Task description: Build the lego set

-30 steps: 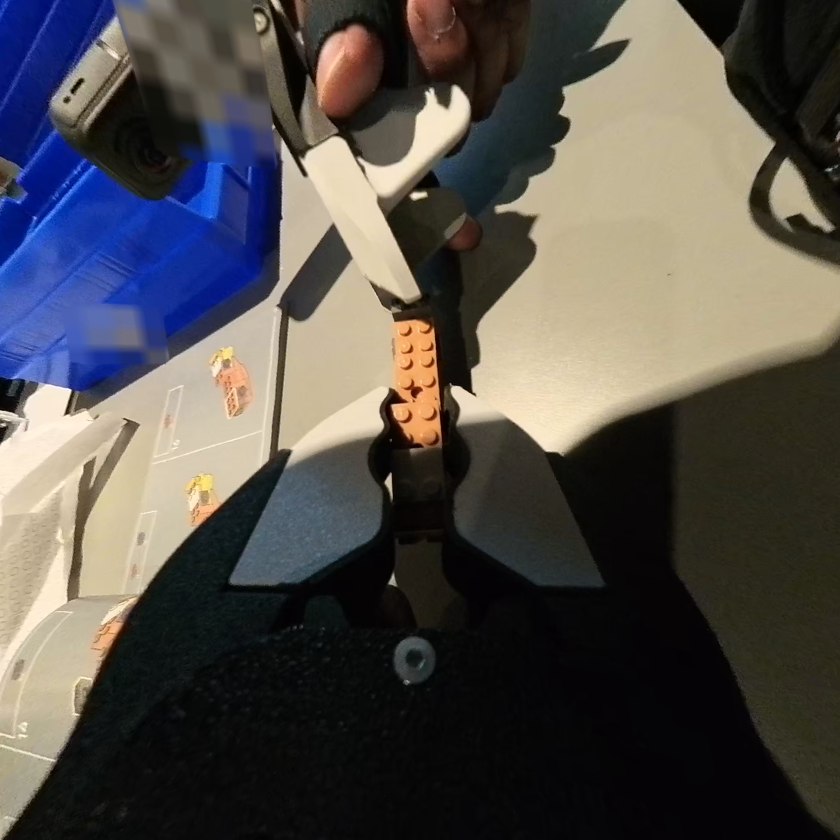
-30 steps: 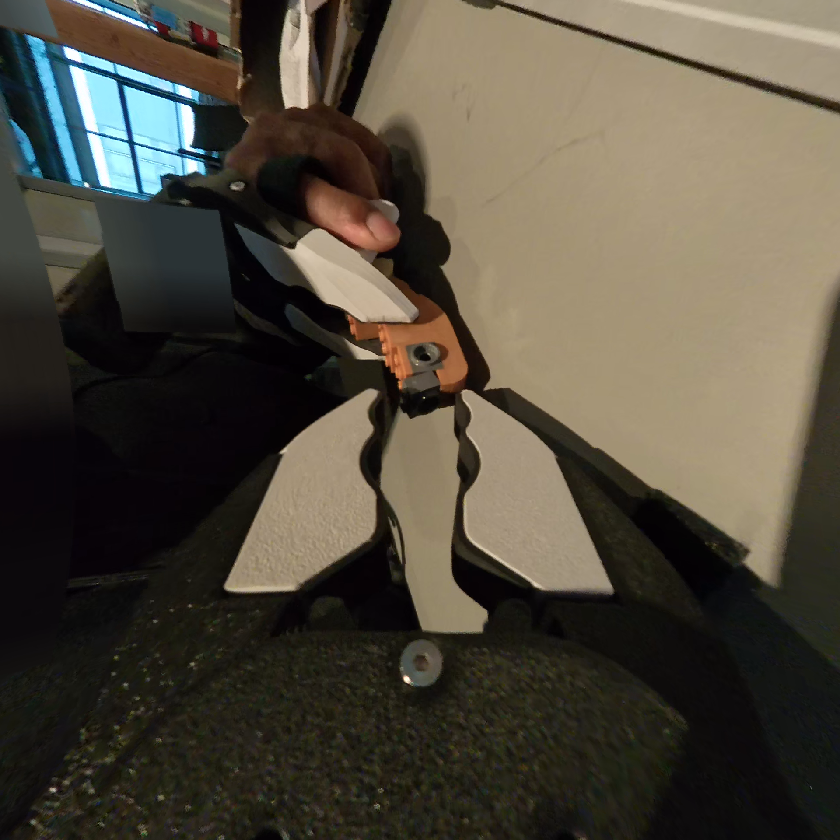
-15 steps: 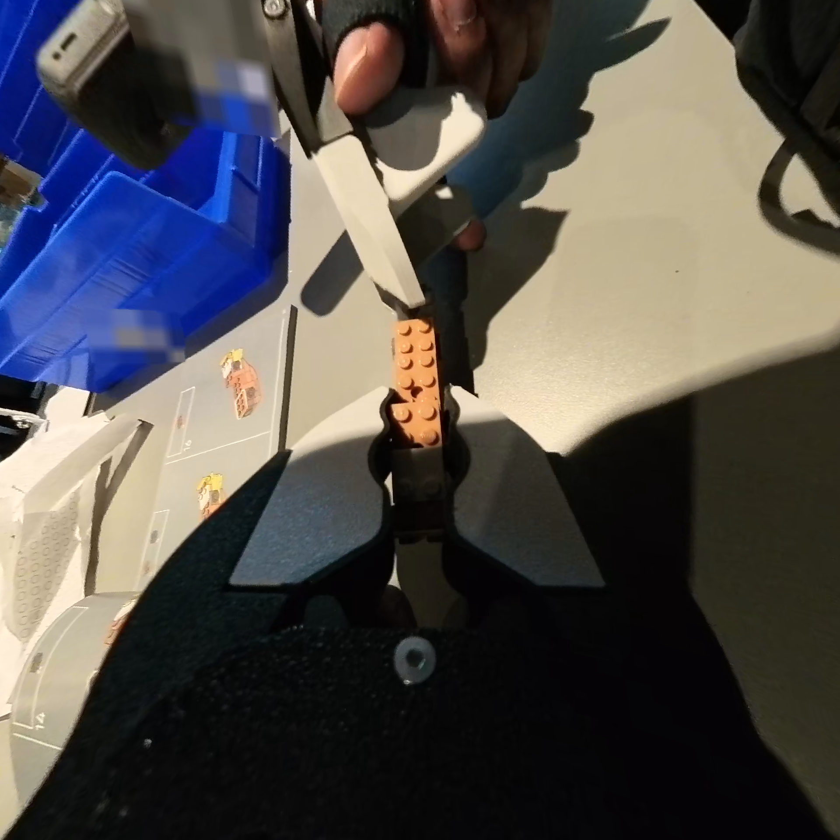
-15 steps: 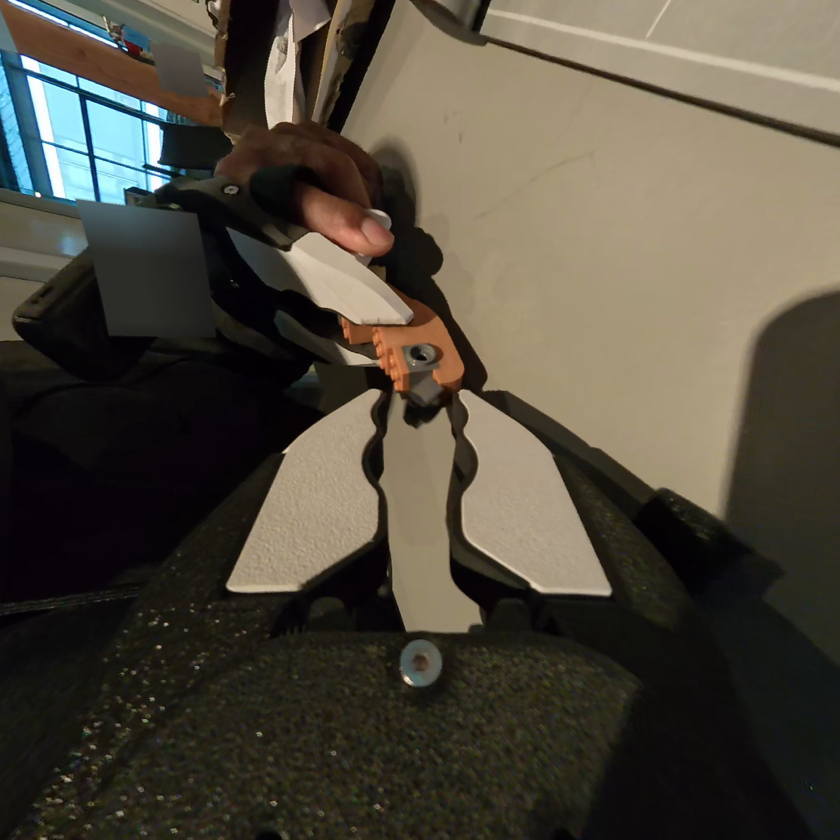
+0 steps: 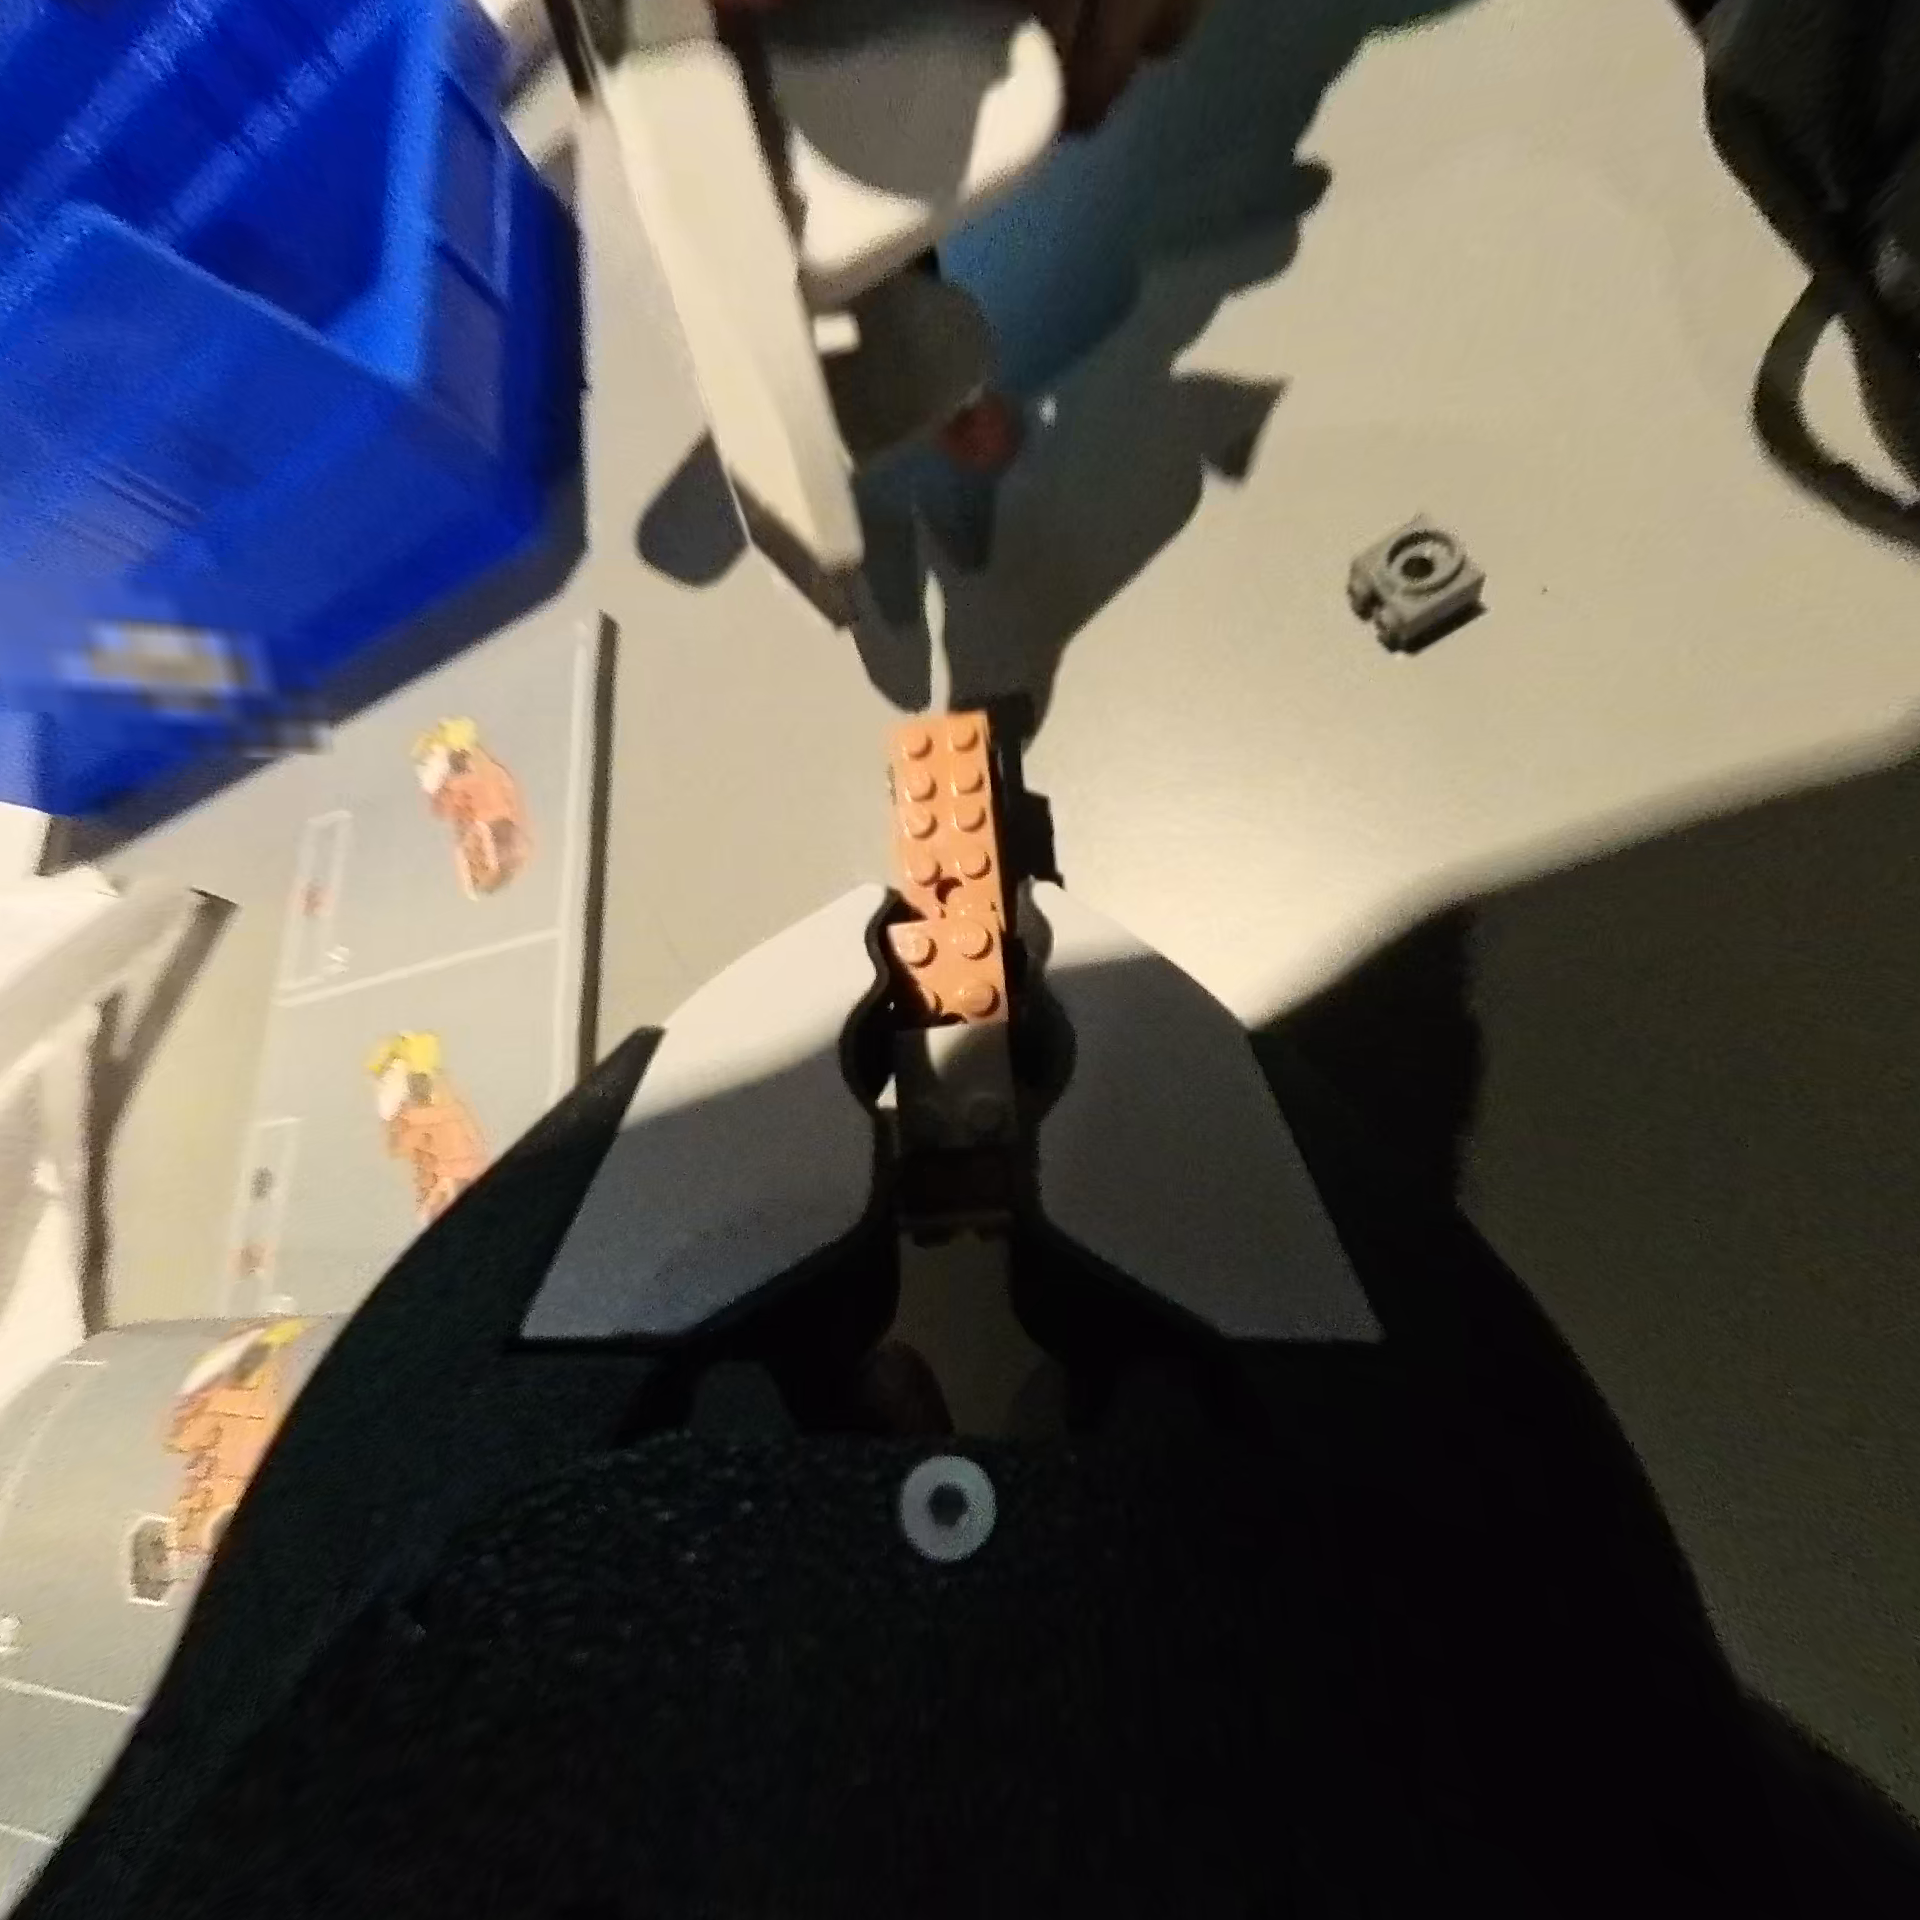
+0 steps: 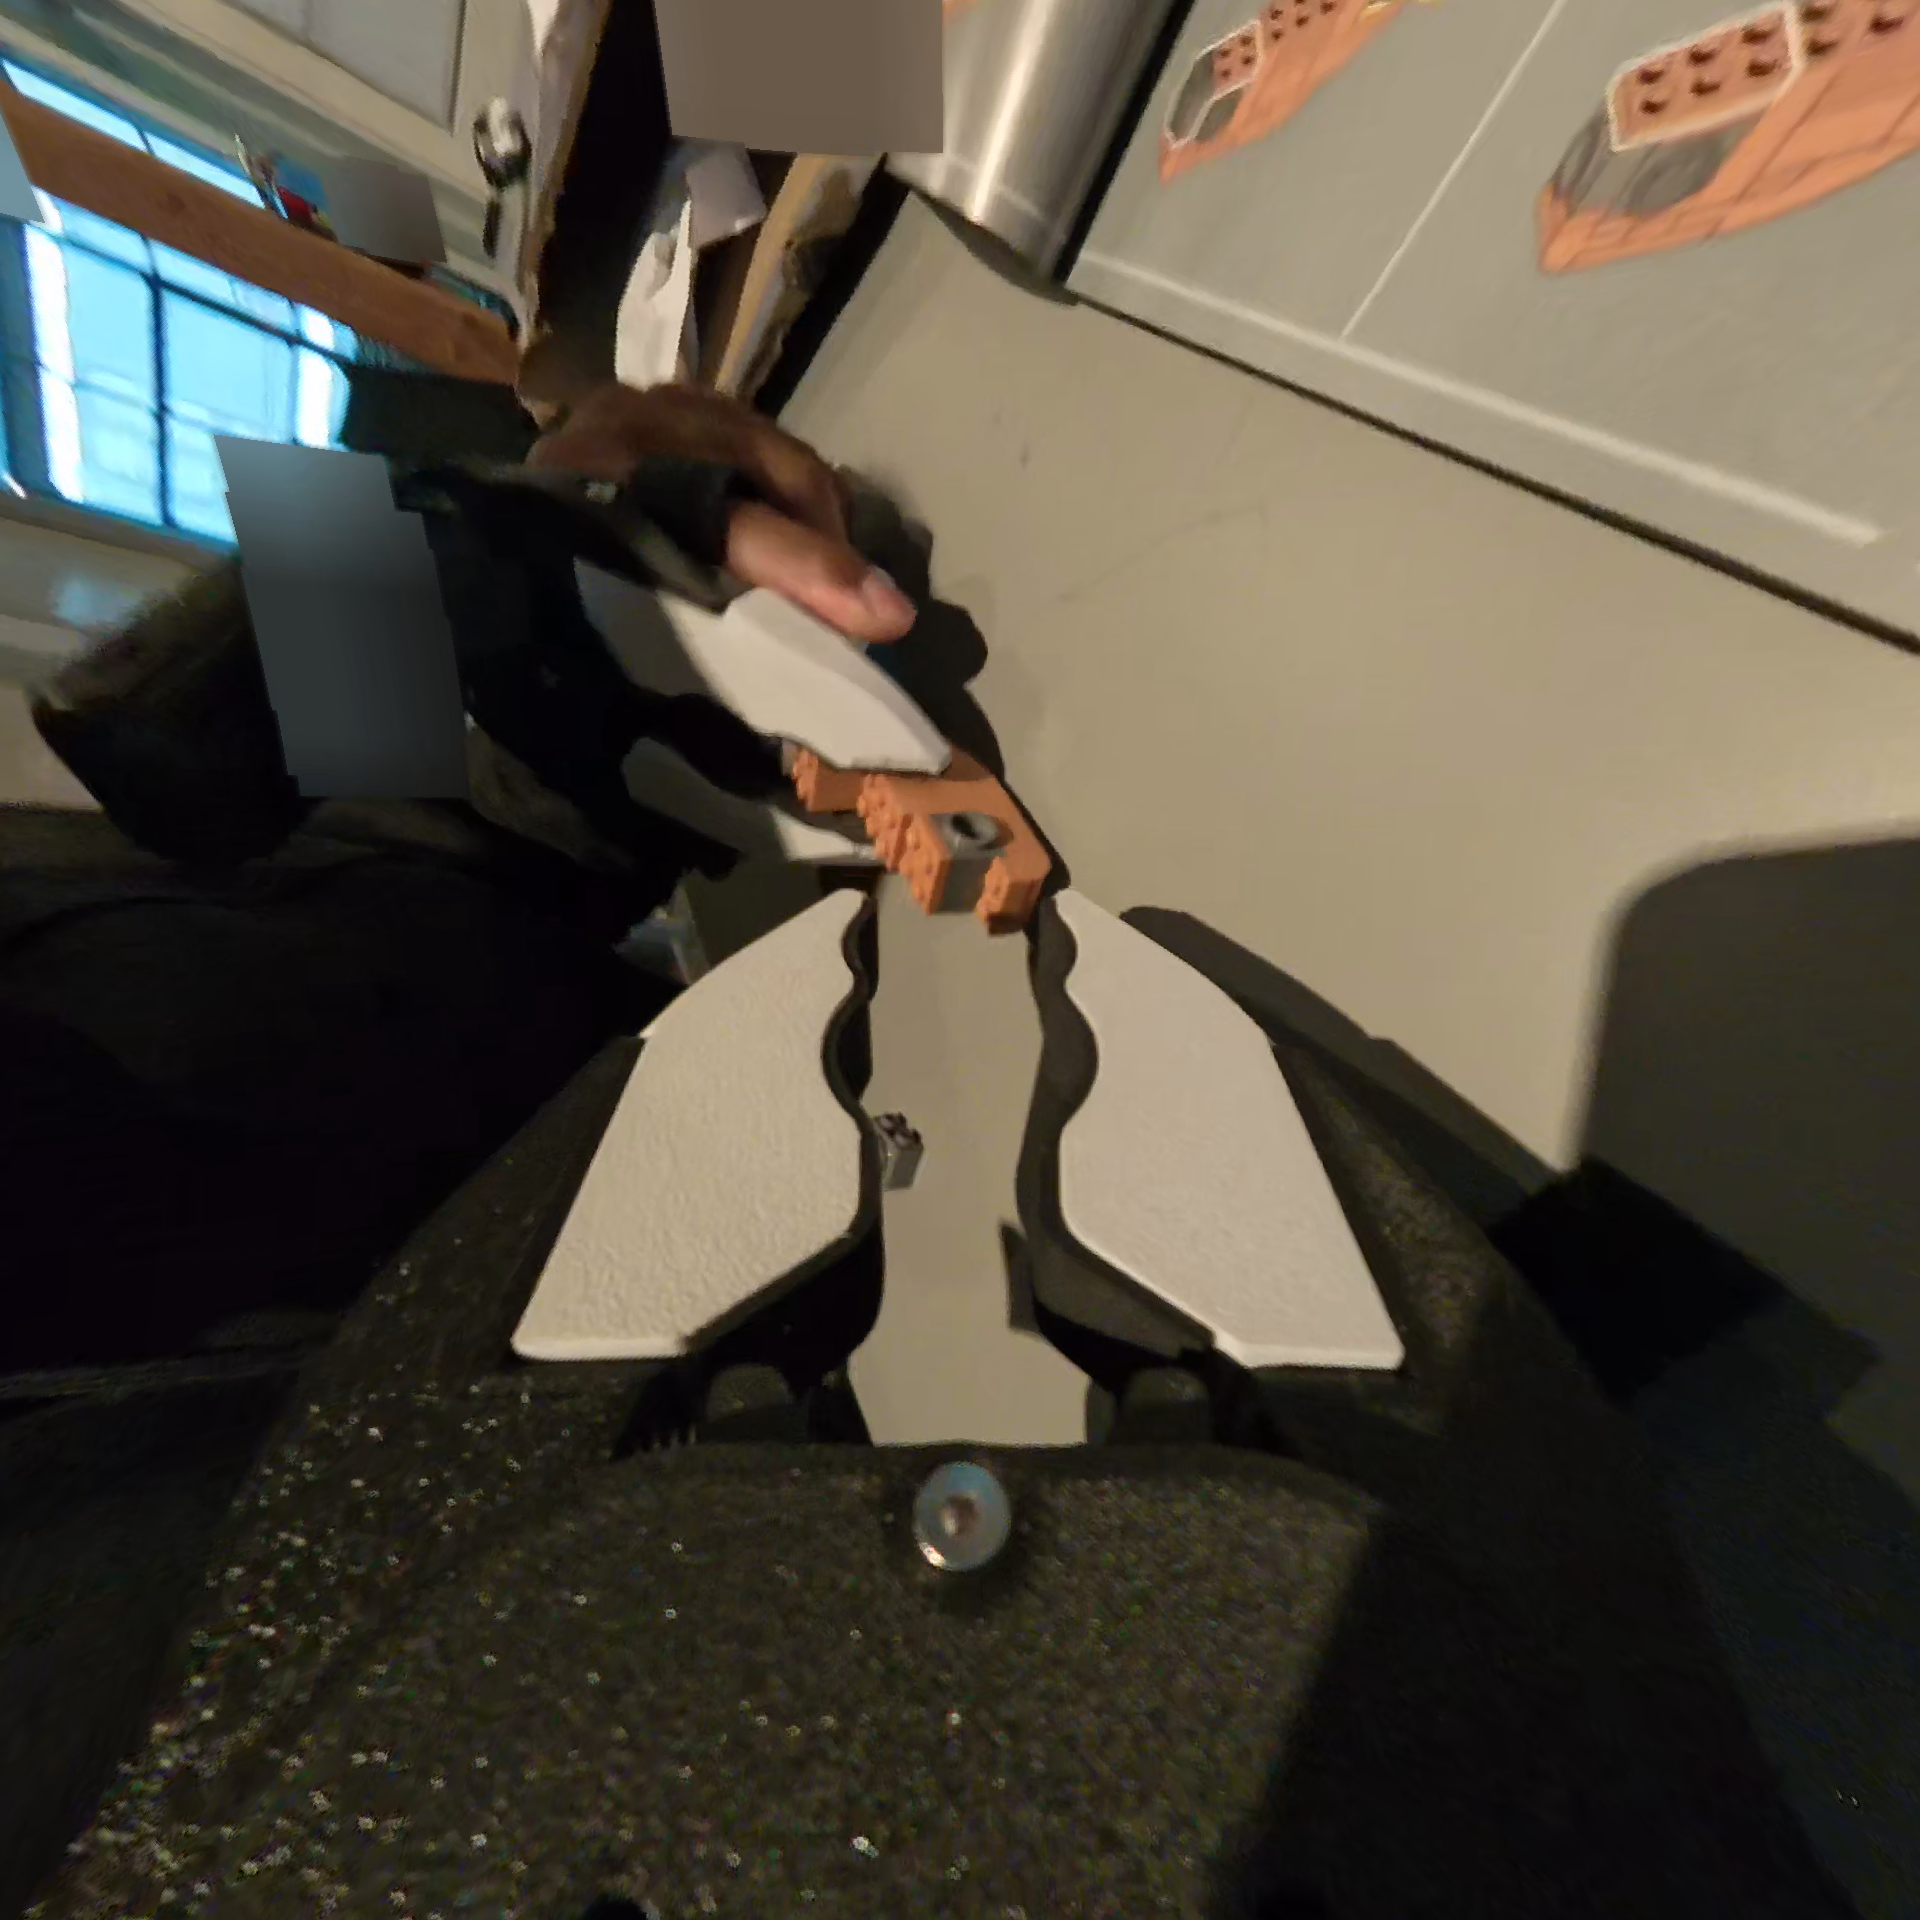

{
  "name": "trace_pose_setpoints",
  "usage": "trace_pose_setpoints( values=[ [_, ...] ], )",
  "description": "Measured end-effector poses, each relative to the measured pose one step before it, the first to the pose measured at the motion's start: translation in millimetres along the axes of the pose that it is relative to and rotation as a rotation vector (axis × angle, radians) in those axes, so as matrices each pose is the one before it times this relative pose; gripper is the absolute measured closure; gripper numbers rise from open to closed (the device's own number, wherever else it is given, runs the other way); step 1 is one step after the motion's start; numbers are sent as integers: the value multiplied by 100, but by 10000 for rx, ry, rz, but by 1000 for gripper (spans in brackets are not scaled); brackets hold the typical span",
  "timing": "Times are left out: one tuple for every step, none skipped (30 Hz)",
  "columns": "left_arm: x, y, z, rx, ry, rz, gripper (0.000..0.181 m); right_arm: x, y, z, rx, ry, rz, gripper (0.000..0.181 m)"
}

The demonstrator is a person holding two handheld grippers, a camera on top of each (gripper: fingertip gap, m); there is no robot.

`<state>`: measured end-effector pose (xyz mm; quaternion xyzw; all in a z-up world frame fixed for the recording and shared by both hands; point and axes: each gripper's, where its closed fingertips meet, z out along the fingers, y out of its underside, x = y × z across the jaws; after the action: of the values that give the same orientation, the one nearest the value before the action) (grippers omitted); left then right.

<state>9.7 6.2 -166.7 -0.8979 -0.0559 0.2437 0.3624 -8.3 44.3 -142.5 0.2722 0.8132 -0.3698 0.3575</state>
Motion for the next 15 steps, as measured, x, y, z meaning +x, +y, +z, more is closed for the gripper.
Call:
trace_pose_setpoints(
  values=[
    [143, 182, 10, -196, 217, -48, 162, -2, 292, -35, -121, 102, -260, 152],
    [146, 196, 8, -194, 213, -46, 162, 22, 281, -33, -131, 105, -238, 151],
    [139, 180, 37, -162, 193, -96, 161, -64, 209, -15, -98, 60, -200, 150],
    [28, 54, 11, -58, 102, -114, 160, -201, 215, -8, -69, -28, -179, 149],
    [-9, 11, -8, -3, 54, -108, 157, -215, 233, 14, -63, -61, -188, 149],
    [44, 36, -40, -12, 74, -115, 152, -208, 289, 37, -64, 0, -222, 148],
    [15, 36, -66, -35, 26, -91, 148, -244, 316, 30, -51, 90, -247, 148],
    [4, -10, -99, -32, -8, -36, 145, -113, 263, -63, -31, 108, -267, 147],
    [43, -84, -122, 0, -11, 14, 143, -106, 159, -178, -10, 63, -263, 147],
    [23, -149, -143, 24, -38, 33, 141, -122, 46, -254, -4, 19, -257, 147],
    [-43, -164, -170, 14, -72, 18, 139, -479, 274, 161, -10, 7, -289, 147],
    [-87, -165, -226, 1, -114, 20, 137, -814, 420, 453, -20, 5, -335, 147],
    [-159, -211, -325, 25, -177, 34, 135, -584, 259, 25, -60, -23, -369, 148],
    [-169, -285, -441, 66, -208, 23, 134, -5, 157, -583, -115, -44, -372, 148],
    [-98, -407, -526, 135, -193, -35, 134, -337, 368, -171, -128, -93, -358, 148]
  ],
)
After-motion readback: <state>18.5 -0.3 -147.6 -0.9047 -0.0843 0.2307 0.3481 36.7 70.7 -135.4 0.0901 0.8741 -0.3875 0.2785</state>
